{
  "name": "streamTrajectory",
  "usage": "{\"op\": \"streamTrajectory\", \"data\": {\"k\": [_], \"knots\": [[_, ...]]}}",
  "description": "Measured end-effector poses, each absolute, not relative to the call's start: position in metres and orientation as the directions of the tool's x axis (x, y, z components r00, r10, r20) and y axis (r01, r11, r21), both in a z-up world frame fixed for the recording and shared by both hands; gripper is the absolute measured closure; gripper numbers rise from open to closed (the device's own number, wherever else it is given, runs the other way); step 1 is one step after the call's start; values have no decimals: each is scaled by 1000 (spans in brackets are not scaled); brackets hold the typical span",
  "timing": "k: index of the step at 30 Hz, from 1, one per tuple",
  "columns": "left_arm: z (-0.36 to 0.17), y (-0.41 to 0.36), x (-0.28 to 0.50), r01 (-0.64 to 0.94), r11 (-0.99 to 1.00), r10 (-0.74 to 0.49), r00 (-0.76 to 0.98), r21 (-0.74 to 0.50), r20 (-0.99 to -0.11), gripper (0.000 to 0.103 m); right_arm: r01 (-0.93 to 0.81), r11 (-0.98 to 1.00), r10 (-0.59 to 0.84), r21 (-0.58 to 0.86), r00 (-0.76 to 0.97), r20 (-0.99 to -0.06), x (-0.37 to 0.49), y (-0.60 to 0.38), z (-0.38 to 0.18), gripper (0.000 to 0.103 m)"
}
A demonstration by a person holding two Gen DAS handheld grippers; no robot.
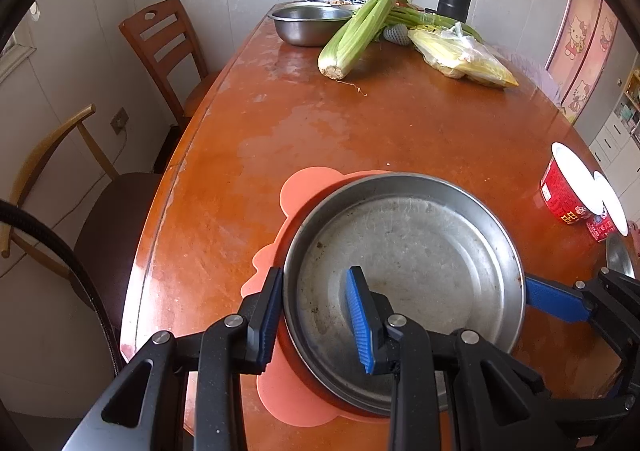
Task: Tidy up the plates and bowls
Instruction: 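Lower the steel tray onto the orange plate and open the left gripper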
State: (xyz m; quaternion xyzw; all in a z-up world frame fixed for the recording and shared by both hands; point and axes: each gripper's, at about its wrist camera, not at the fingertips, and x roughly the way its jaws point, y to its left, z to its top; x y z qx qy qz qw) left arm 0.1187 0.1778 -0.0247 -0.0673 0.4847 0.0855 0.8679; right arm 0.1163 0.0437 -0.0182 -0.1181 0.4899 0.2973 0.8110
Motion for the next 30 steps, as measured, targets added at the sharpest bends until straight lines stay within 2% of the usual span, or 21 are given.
{"op": "streamTrajectory", "data": {"k": [17, 30], "knots": [[-12, 186, 110, -229, 972, 78, 545, -59, -835, 70, -595, 795, 384, 114, 350, -855, 119, 42, -16, 48], [-10, 207, 103, -268, 952, 24, 540, -145, -841, 57, -560, 811, 431, 166, 381, -818, 128, 14, 2, 48]]}}
